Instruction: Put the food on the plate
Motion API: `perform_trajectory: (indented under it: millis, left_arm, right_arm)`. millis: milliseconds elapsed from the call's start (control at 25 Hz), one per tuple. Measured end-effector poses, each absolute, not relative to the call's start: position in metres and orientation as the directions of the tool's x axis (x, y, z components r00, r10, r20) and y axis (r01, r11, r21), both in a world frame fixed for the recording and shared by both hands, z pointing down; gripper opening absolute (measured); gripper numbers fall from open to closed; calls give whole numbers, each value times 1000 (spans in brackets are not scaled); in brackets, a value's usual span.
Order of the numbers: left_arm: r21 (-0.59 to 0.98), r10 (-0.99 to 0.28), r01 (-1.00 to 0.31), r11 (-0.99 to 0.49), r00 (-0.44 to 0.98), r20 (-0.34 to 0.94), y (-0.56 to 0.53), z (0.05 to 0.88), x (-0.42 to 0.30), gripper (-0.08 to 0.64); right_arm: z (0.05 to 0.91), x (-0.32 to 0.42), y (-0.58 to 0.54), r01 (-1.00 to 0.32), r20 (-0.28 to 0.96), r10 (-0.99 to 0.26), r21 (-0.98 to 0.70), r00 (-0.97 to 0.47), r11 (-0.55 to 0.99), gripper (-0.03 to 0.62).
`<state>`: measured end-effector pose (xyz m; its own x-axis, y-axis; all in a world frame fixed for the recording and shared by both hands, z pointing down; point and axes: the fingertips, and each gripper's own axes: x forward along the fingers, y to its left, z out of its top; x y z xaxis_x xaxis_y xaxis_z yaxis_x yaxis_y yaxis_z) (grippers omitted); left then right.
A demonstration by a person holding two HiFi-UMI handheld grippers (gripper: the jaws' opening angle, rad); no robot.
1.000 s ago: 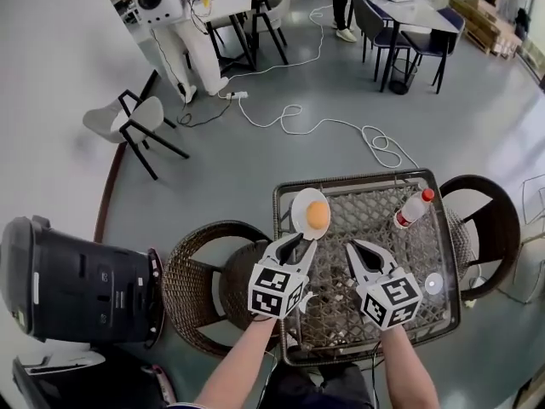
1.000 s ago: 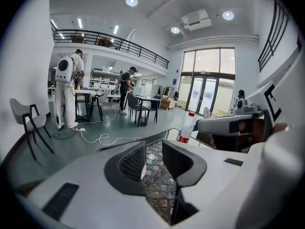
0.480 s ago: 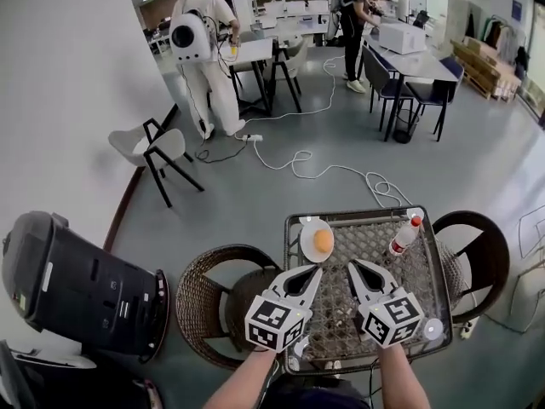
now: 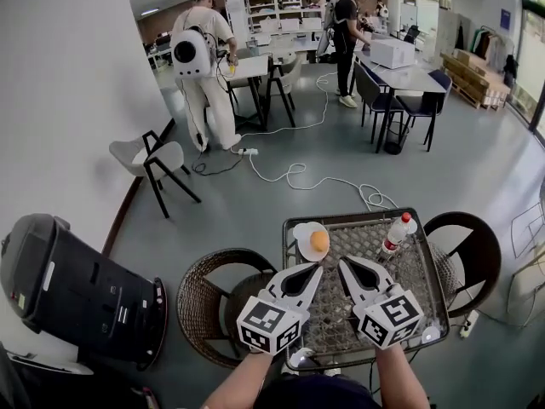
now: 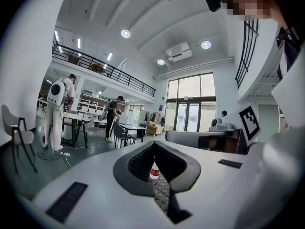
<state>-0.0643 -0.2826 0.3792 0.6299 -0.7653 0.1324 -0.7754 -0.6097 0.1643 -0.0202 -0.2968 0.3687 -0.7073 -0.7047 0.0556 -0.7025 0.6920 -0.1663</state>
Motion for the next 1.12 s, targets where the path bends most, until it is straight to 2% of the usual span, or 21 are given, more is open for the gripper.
perform_trajectory:
  millis: [1120]
  left_arm:
    - [185, -748, -753, -632, 655, 113, -272, 368, -75, 9]
  right_arm:
    - [354, -30, -290, -718, 34, -722, -149, -691, 680, 5]
